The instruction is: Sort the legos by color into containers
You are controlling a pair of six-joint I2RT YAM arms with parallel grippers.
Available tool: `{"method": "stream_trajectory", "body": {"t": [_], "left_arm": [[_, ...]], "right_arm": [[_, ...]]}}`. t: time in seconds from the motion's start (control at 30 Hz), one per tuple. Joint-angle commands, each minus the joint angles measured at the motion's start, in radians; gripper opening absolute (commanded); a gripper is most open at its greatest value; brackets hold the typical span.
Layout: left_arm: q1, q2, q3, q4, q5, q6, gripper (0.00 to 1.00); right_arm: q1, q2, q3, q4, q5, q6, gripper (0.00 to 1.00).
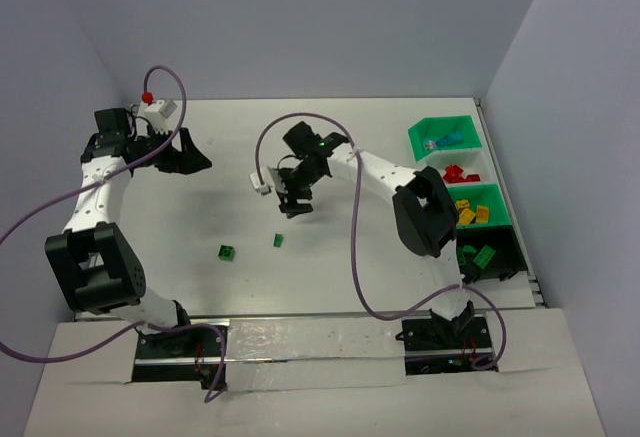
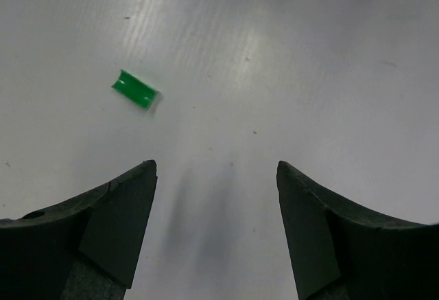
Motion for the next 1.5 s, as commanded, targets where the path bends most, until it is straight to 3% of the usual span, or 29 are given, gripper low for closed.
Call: {"method": "stream_trajectory", "body": {"t": [0.0, 0.33, 0.63, 1.47], "left_arm": [[0.031, -0.035, -0.006, 0.054, 0.069, -0.047, 0.98], [0.058, -0.109, -0.098, 0.106, 0.073, -0.091, 0.99], [0.064, -0.109, -0.107, 0.1, 0.079, -0.073, 0.99], [0.108, -0.235, -0.246, 0.074, 0.106, -0.013, 0.99]], "right_arm": [[0.059, 0.044, 0.06, -0.198, -0.053, -0.457, 0.77], [0.09, 0.16, 0.195, -0.452, 0.029, -0.884, 0.69], [0.106, 0.213, 0.229, -0.492, 0.091, -1.067, 0.62], [0.175, 0.283, 0.295, -0.484, 0.086, -1.082, 0.61]]}}
